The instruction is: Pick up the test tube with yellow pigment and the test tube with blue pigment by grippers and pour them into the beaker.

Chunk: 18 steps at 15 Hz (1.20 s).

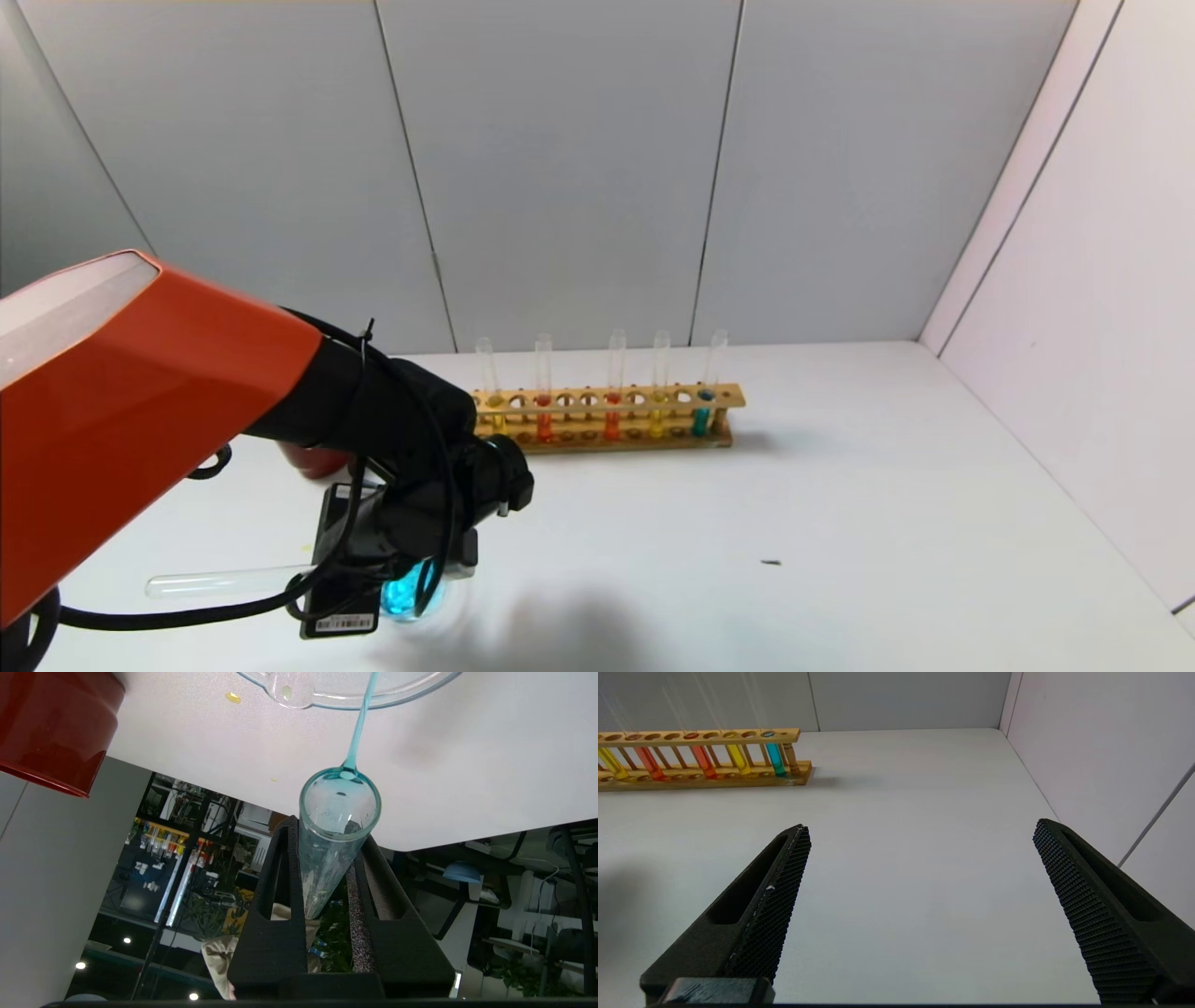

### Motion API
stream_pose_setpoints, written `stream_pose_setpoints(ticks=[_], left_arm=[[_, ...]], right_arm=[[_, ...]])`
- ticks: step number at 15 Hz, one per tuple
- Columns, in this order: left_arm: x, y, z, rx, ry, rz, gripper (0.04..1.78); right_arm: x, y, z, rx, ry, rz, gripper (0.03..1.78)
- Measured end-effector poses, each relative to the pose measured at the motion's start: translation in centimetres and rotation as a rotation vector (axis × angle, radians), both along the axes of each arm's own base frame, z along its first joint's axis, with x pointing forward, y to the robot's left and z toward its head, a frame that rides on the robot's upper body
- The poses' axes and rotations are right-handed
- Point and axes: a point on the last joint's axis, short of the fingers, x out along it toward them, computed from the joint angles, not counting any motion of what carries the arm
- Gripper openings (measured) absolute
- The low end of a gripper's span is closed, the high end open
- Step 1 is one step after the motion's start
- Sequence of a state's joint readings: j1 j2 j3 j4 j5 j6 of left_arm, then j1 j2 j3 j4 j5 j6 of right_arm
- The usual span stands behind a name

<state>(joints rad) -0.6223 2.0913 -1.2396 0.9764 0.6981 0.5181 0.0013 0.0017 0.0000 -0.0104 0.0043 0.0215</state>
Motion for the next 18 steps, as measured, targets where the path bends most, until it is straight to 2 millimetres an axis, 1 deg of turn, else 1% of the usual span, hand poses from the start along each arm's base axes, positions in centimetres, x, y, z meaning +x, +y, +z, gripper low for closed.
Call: stream_pose_setpoints(ticks=[5,9,18], left_arm=[[0.1,-0.6,0.3,0.037,0.033,-0.008,0.31],[0.1,-1.2,-0.2,0.043,0.035,-0.013,0.31],[0.0,-1.3,-0.3,0.058,0.053,-0.014,0.31]], right_arm=[[0.0,0.0,0.0,0.0,0.0,0.0,1.74],[0.0,0.0,0.0,0.0,0.0,-0.001,1.74],[0.0,0.0,0.0,0.0,0.0,0.0,1.74]])
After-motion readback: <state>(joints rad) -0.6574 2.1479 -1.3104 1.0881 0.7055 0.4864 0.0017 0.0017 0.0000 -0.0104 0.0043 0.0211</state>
